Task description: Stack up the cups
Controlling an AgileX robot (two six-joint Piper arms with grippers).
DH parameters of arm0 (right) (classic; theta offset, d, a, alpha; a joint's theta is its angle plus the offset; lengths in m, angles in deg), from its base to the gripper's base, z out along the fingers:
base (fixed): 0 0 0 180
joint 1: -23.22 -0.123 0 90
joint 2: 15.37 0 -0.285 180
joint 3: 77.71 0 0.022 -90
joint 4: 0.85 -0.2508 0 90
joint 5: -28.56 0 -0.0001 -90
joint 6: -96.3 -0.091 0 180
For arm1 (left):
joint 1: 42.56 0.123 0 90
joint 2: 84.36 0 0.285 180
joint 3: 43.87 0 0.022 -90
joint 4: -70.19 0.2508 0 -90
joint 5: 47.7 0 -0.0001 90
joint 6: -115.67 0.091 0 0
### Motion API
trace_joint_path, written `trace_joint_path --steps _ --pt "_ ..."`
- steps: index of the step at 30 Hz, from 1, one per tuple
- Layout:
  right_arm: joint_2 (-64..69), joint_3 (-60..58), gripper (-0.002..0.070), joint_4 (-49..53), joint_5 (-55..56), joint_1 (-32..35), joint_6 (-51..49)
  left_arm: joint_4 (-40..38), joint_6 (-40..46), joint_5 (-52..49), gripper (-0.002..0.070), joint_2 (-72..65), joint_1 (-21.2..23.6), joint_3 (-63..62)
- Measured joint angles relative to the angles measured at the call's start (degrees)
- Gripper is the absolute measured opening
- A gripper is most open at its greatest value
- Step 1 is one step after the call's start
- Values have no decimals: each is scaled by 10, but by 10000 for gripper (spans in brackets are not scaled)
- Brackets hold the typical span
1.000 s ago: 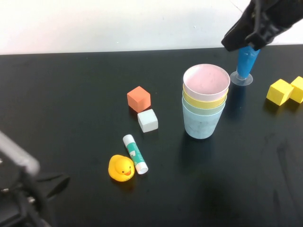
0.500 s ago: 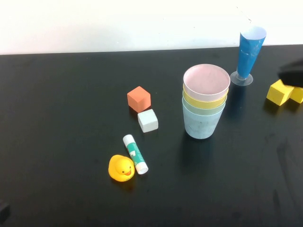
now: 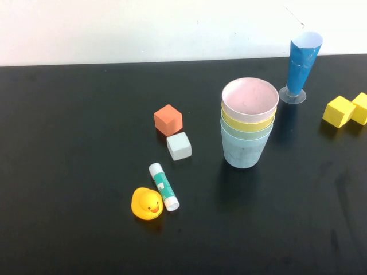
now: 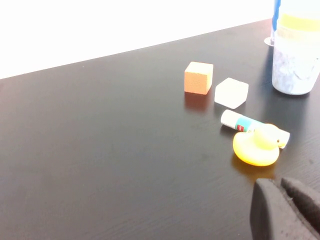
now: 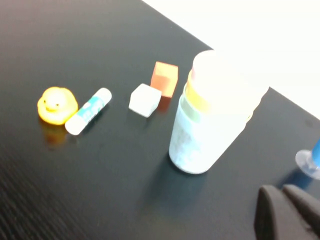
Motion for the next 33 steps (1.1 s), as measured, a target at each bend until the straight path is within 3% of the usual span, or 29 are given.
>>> trace_joint_path --steps 18,21,25,33 --pt "-3 -12 -1 -3 0 0 -1 0 0 -6 1 0 0 0" --pt "-3 -12 -1 45 1 0 -7 0 0 -7 1 0 0 0" --pt "-3 -13 -1 152 -9 0 -71 0 0 -7 2 0 0 0" --pt "-53 -113 -2 224 25 -5 -208 1 0 -7 1 0 0 0"
